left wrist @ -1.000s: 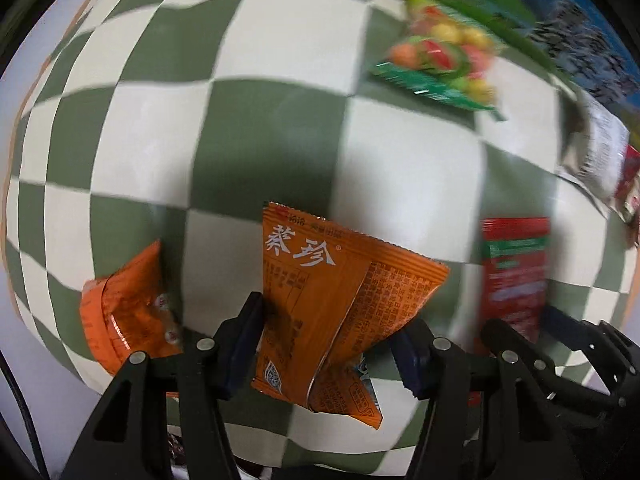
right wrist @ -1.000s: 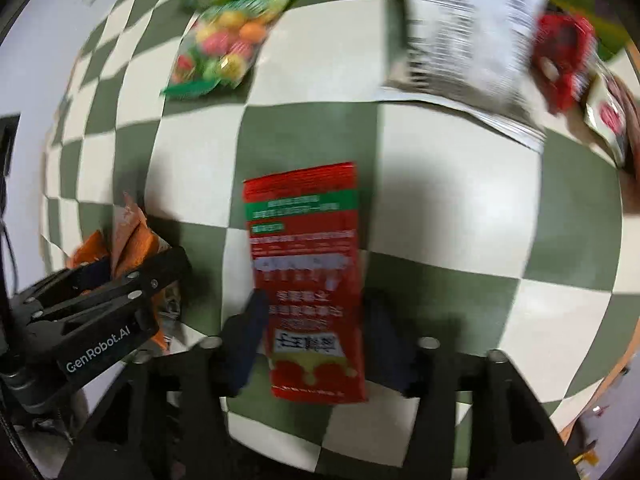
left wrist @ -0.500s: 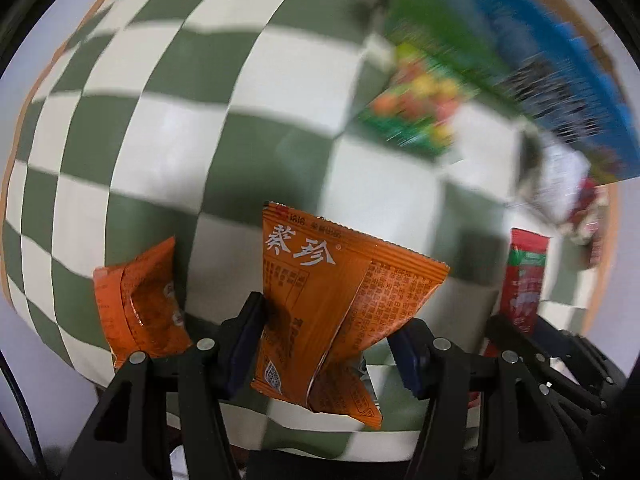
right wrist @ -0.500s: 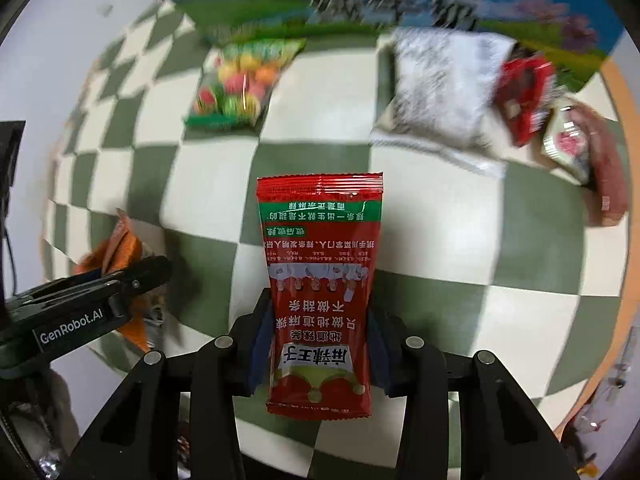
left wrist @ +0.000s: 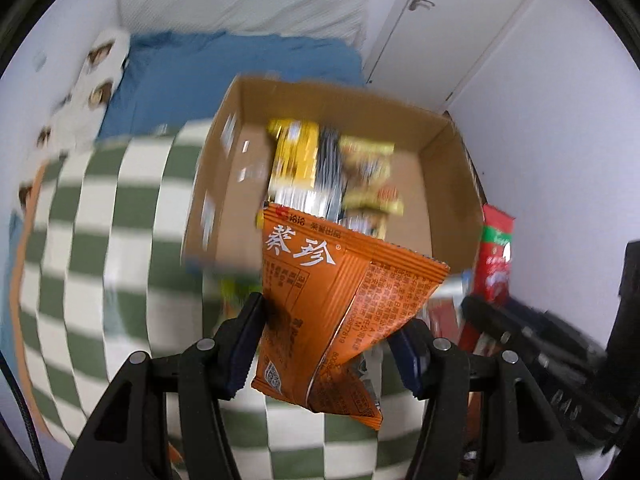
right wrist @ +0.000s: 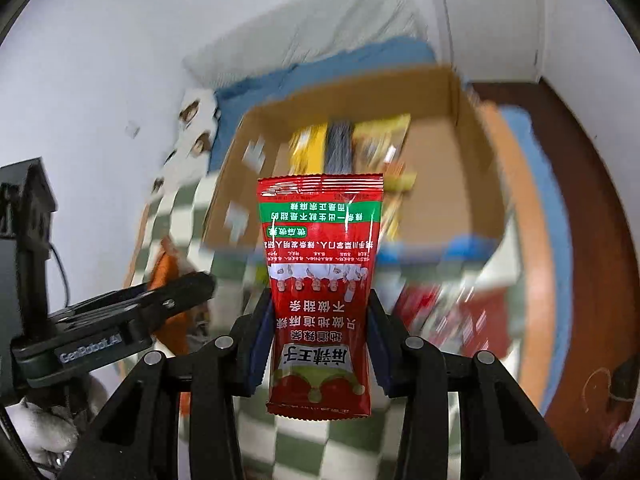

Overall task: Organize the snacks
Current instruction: 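Carry both packets into the box and open both tools to drop them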

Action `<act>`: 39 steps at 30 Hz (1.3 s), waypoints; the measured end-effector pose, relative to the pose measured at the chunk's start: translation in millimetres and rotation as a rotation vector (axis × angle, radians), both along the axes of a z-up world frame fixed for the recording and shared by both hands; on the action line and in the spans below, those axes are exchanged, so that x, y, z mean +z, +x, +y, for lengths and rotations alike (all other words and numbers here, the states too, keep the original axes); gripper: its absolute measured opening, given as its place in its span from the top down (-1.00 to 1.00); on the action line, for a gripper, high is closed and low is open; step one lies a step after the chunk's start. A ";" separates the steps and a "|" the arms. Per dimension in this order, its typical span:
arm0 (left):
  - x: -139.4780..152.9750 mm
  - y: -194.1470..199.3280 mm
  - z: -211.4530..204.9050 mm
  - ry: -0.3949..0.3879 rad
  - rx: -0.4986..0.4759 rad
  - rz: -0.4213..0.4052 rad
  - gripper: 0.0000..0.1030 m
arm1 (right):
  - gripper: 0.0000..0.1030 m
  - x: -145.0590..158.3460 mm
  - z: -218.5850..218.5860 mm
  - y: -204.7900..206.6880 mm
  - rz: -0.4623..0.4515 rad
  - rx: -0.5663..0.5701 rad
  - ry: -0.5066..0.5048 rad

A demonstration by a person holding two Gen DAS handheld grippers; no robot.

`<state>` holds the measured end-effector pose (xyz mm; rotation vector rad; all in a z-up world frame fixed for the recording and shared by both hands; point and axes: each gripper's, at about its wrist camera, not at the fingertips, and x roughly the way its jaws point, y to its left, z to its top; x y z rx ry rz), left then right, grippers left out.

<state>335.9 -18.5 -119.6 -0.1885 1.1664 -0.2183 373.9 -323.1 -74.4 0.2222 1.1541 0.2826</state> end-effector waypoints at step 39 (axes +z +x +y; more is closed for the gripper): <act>-114.5 223.7 3.8 0.194 0.010 0.255 -0.87 | -0.73 -121.9 -10.5 229.1 0.233 -0.054 -0.259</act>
